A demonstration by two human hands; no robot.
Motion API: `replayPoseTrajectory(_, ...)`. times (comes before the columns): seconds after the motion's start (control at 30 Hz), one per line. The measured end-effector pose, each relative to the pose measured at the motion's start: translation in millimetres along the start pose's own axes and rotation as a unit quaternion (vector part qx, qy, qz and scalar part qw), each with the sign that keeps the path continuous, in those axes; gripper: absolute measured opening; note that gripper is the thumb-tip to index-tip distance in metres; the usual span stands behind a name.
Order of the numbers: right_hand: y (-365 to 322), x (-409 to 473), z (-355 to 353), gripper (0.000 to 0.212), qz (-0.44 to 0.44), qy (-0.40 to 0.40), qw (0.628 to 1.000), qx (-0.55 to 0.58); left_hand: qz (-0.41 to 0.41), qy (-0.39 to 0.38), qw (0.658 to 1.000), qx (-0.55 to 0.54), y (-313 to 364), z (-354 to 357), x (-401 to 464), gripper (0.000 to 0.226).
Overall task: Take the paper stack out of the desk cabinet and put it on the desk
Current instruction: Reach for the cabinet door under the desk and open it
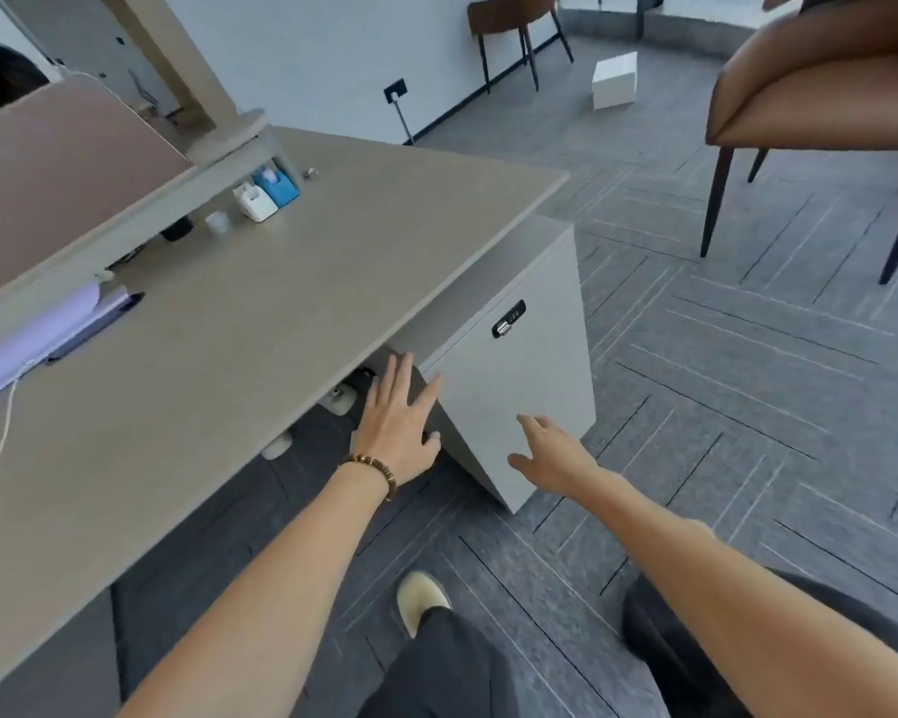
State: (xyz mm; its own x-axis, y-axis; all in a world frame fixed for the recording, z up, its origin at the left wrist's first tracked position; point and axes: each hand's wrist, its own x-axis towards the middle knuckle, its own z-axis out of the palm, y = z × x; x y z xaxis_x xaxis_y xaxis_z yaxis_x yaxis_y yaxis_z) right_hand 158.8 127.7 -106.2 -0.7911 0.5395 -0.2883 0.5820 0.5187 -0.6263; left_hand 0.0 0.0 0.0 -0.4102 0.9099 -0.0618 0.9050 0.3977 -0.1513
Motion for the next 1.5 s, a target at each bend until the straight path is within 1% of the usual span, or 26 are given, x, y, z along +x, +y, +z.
replayPoseTrajectory(0.1,4.7,14.6,22.2,0.070,0.015,0.005,1.000,0.027,0.008,0.019,0.999,0.039,-2.6,8.1,22.6,0.078)
replayPoseTrajectory(0.17,8.5,26.4,40.1,0.071,0.023,0.009,0.999,0.046,0.031,0.023,0.998,0.049,-1.7,10.4,36.2,0.080)
replayPoseTrajectory(0.3,8.6,52.3,63.2,0.074,0.031,0.073,0.994,0.074,0.069,0.026,0.994,0.082,-8.5,15.5,60.0,0.084)
replayPoseTrajectory(0.43,0.1,77.4,80.9,0.084,0.018,0.082,0.983,0.164,0.090,0.020,0.991,0.101,-21.2,17.8,77.4,0.092)
replayPoseTrajectory(0.5,-3.5,89.7,88.5,0.087,0.009,0.098,0.977,0.188,0.095,0.006,0.989,0.109,-27.1,20.0,85.1,0.097)
replayPoseTrajectory(0.63,-7.1,107.0,105.5,0.092,0.020,0.130,0.968,0.213,0.115,-0.011,0.989,0.094,-32.4,24.4,96.9,0.099)
replayPoseTrajectory(0.73,-8.9,115.0,114.4,0.096,0.049,0.149,0.958,0.239,0.126,-0.008,0.988,0.089,-33.8,26.2,102.3,0.099)
replayPoseTrajectory(0.93,-11.3,132.9,124.2,0.113,0.072,0.186,0.945,0.261,0.121,-0.011,0.991,0.061,-34.9,30.6,107.4,0.103)
replayPoseTrajectory(1.07,-9.7,141.1,126.7,0.125,0.080,0.200,0.941,0.261,0.117,0.007,0.992,0.049,-36.1,32.6,107.2,0.104)
replayPoseTrajectory(1.17,-7.1,145.4,126.0,0.131,0.073,0.223,0.944,0.234,0.117,0.013,0.992,0.046,-35.9,33.1,106.9,0.103)
replayPoseTrajectory(1.27,-5.6,146.8,123.7,0.130,0.040,0.242,0.950,0.193,0.120,0.011,0.991,0.056,-35.5,32.8,107.6,0.103)
replayPoseTrajectory(1.4,-1.6,145.8,120.2,0.129,0.023,0.244,0.960,0.138,0.118,0.013,0.991,0.058,-36.0,32.7,107.7,0.105)
replayPoseTrajectory(1.5,0.8,143.0,118.6,0.131,0.021,0.238,0.961,0.141,0.114,0.010,0.991,0.063,-35.0,32.2,107.2,0.107)
